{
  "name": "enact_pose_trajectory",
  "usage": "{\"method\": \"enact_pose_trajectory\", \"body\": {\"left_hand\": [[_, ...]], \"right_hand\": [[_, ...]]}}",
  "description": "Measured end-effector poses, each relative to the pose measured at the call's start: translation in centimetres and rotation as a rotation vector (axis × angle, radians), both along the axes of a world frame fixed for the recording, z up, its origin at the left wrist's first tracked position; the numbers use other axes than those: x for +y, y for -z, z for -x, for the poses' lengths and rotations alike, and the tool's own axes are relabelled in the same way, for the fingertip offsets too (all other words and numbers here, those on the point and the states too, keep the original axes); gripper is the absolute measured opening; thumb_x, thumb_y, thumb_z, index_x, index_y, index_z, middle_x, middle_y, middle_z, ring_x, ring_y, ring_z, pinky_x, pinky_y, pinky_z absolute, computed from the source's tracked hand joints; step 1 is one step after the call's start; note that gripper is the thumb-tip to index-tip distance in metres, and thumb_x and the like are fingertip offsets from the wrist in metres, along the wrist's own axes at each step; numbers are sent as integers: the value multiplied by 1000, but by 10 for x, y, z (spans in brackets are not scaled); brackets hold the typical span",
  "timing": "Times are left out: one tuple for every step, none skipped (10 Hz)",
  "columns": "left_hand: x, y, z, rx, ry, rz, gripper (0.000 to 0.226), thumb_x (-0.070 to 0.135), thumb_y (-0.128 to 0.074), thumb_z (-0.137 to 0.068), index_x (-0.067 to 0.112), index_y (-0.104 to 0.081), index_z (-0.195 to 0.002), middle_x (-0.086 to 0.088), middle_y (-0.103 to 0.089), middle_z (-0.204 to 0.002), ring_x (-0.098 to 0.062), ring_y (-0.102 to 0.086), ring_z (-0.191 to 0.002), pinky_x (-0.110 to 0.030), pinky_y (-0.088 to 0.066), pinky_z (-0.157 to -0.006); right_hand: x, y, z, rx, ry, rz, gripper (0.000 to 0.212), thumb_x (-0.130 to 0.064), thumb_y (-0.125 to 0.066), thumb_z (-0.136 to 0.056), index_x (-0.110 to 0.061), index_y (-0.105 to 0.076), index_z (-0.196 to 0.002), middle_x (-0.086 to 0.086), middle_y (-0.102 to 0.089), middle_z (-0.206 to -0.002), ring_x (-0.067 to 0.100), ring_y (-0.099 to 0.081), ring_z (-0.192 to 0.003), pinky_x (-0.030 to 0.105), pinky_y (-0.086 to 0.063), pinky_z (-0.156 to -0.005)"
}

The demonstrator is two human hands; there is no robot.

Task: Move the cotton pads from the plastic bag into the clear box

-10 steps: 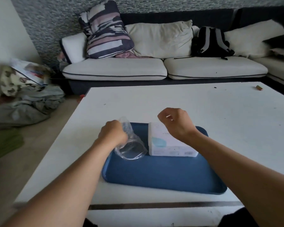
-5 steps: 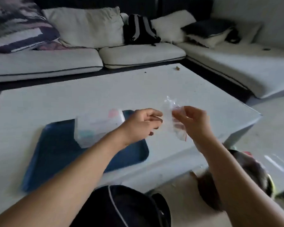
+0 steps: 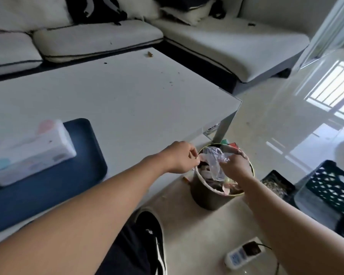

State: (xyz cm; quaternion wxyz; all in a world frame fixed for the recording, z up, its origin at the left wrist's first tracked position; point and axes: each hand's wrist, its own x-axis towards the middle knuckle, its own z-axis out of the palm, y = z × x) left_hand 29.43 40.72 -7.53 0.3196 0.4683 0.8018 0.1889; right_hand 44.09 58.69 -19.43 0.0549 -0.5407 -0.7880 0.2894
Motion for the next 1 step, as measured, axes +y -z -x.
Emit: {"method": "enact_pose_trajectory", "body": {"left_hand": [[-5,-4,10,-3,-46,-31,36,38,-64,-95,17,-64,-124,0,-68,-120,-17,-63,-103,-25,-47,-86]], "right_hand": [[1,-22,10,10,-8,-126,20,-31,-60,-76,-31,-74,-90,-2,-74,-84,25,-69,-73,43,-62,-70]]}}
